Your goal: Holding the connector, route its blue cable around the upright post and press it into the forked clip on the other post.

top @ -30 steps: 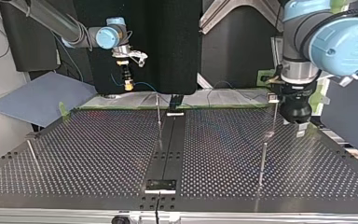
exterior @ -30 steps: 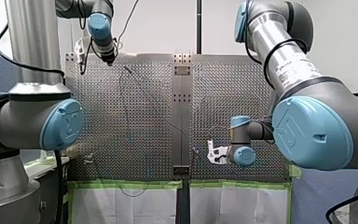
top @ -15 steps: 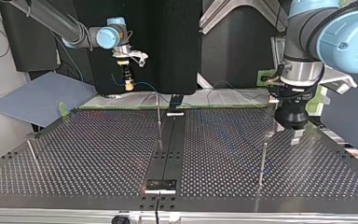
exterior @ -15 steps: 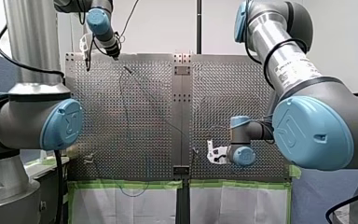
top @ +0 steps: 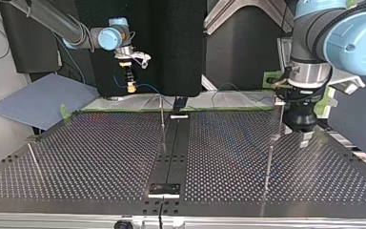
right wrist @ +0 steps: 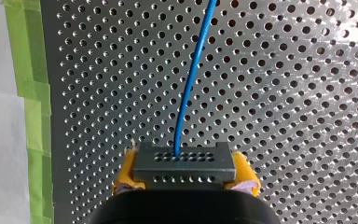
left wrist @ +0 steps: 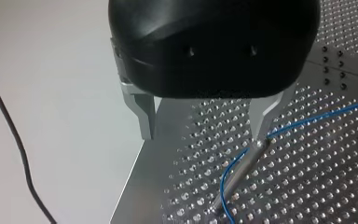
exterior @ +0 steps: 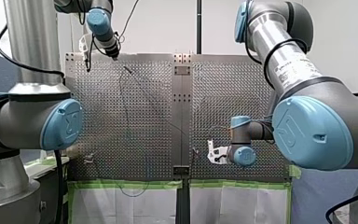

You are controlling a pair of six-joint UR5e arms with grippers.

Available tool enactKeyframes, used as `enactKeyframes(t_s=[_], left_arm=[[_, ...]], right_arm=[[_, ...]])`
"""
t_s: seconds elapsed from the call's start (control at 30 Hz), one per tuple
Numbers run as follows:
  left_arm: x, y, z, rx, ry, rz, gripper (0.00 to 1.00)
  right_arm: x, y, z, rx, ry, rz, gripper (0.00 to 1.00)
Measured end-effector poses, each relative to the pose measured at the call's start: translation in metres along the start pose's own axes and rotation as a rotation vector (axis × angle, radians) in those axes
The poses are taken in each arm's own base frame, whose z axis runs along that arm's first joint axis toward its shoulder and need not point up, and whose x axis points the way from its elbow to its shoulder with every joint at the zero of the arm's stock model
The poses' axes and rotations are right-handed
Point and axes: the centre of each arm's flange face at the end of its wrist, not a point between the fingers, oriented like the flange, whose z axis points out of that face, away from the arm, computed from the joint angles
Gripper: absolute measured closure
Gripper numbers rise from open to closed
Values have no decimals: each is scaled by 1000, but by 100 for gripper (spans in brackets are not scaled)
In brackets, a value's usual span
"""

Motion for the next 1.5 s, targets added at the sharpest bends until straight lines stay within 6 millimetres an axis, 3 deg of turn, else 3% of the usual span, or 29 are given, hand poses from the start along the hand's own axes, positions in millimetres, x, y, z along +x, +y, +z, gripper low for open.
enactKeyframes(t_s=[0.43, 1.5], left_arm=[[0, 8, -1, -74, -4, -12, 0], [1, 3, -2, -55, -8, 2, 0]], right_arm=[[0, 0, 0, 0, -1, 0, 100], [0, 0, 0, -1, 0, 1, 100]])
